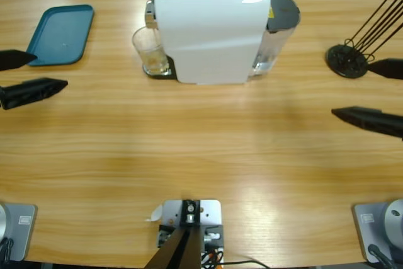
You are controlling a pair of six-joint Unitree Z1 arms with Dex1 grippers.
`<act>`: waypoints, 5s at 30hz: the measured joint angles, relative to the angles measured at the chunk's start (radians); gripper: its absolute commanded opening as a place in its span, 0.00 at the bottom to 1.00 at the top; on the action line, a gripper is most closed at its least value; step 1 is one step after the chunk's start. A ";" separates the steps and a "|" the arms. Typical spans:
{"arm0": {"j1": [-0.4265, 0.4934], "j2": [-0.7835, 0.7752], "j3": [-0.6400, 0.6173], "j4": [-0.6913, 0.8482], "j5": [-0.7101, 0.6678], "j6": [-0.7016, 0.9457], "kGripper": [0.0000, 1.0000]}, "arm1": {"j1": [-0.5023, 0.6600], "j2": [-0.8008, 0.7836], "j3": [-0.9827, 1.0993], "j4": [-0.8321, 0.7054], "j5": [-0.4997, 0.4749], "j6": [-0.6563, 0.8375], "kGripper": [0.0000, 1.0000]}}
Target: Pour coffee
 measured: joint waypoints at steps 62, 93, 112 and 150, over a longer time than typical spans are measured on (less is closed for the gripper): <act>0.000 0.058 0.083 -0.110 0.000 0.009 0.99 | 0.000 -0.037 0.156 -0.211 0.013 0.004 1.00; 0.000 0.087 0.083 -0.124 -0.017 0.010 0.99 | 0.000 -0.066 0.172 -0.227 0.013 0.005 1.00; 0.000 0.099 0.083 -0.125 -0.017 0.010 1.00 | 0.000 -0.066 0.176 -0.230 0.013 0.005 1.00; -0.001 0.701 -0.001 -0.745 -0.087 0.106 1.00 | 0.000 -0.078 0.174 -0.216 0.013 0.005 1.00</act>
